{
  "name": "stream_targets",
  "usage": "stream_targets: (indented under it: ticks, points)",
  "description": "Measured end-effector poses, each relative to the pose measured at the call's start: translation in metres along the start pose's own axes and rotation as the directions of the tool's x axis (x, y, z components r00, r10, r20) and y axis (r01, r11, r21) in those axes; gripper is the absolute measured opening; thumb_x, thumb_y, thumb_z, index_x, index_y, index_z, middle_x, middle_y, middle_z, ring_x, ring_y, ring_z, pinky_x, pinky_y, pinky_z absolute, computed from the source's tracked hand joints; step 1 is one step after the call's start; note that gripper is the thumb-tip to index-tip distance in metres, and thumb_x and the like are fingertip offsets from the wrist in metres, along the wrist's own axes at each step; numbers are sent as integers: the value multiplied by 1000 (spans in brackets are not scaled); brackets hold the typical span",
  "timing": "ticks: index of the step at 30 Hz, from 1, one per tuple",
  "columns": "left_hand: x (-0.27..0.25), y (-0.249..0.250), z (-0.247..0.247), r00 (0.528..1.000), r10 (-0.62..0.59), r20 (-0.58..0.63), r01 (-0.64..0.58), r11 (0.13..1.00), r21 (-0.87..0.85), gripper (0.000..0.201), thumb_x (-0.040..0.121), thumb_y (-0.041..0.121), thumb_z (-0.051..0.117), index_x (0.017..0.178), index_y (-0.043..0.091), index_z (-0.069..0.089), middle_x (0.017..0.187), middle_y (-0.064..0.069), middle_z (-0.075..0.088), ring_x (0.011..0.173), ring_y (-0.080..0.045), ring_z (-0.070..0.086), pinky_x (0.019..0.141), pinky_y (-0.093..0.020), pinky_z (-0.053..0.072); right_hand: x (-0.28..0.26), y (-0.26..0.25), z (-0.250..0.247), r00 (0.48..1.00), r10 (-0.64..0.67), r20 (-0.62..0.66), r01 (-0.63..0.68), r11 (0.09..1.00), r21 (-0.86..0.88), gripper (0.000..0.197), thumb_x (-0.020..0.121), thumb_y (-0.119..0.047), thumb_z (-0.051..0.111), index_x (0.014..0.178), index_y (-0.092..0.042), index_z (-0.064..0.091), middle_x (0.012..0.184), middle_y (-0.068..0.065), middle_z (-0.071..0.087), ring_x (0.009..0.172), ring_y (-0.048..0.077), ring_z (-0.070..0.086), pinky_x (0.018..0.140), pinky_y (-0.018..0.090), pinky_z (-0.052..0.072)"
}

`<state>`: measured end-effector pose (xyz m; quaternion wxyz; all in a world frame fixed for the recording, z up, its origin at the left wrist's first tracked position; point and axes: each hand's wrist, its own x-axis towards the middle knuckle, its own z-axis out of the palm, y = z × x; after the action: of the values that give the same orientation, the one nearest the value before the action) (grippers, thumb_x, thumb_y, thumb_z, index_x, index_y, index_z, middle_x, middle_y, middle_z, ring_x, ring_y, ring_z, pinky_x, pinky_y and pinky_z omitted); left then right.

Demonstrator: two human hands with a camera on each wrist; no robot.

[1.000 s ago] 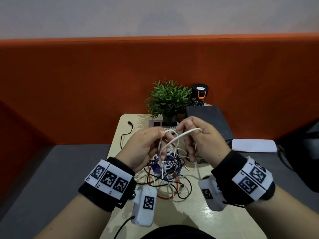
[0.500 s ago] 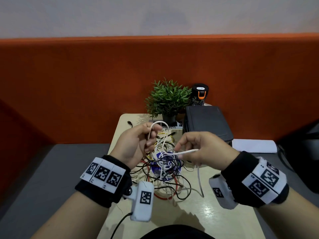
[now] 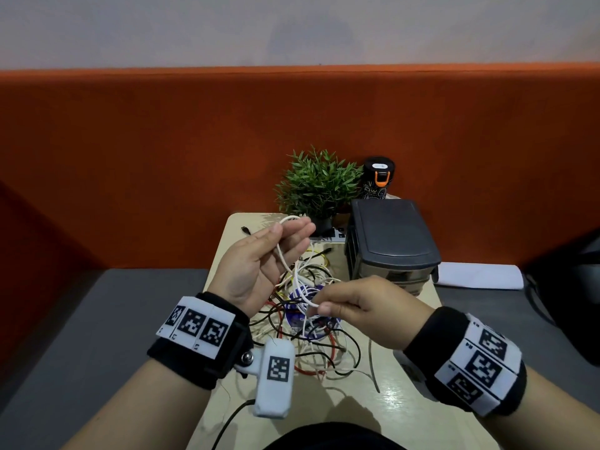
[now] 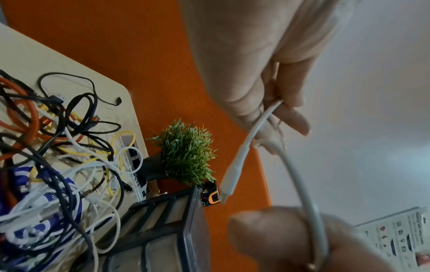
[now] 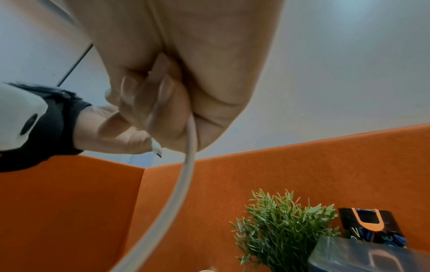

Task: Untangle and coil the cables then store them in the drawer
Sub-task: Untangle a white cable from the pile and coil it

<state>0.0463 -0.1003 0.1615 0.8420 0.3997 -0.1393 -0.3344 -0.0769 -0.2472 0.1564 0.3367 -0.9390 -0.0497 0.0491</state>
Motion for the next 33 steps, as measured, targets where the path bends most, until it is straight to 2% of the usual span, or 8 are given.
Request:
stream_targets:
  ticks: [4,9,12,14,18,25,30,33]
  points:
    - [-4,-12,2,998,-26,61,11,972,237,31,90,24,43,99,3,63,101,-18,71,102,-24,66,89,-29,54,0,-6,0,999,-50,22,49,998,38,22,93,-41,54,101,-28,70,93,-8,71,88,7,62,81,33,50]
    - [-10,-29,-1,990,-39,132,-67,702,709,29,97,25,46,81,20,69,80,-6,68,83,-19,62,80,-32,48,-2,-12,-15,993,-42,-111,66,974,216,12,92,-30,59,82,-27,64,77,-16,65,74,-1,59,65,19,45]
    - [-14,-33,-1,985,-102,141,-15,757,653,30,97,25,44,92,7,68,61,-14,61,60,-24,54,67,-40,44,2,-8,-25,972,-9,-233,84,946,313,19,96,-24,53,78,-23,59,59,-17,55,50,-1,47,50,9,33]
    - [-17,-32,2,982,-117,148,17,834,551,36,94,30,41,90,7,68,49,-5,47,45,-19,40,56,-37,40,6,-3,-28,950,50,-308,91,900,426,21,97,-24,51,78,-19,59,55,-10,48,42,2,36,45,11,29]
    - [-21,-26,10,977,-97,191,-6,878,479,37,94,33,41,93,8,69,51,3,31,49,-12,27,52,-25,26,16,10,-23,893,182,-412,94,819,565,23,98,-14,48,79,-20,60,47,-12,35,40,4,28,43,20,25]
    - [-20,-21,11,970,-48,239,-24,958,286,31,94,24,43,97,5,67,52,2,36,45,-10,29,52,-28,19,23,9,13,923,322,-212,-98,728,679,25,101,-23,43,97,-35,65,48,-2,45,34,16,38,34,19,33]
    - [-21,-20,13,981,-11,193,-42,962,269,29,90,22,40,102,3,59,64,-8,61,50,-18,55,46,-25,45,16,-6,24,957,280,-71,-233,895,381,23,100,-28,42,83,-28,57,58,-4,53,50,13,47,53,31,41]
    - [-19,-15,13,986,17,168,-71,945,319,28,88,23,39,99,3,56,81,-14,71,76,-25,71,63,-28,56,9,-12,26,977,210,25,-211,974,87,18,100,-34,40,86,-27,48,71,-3,56,67,16,53,68,34,45]
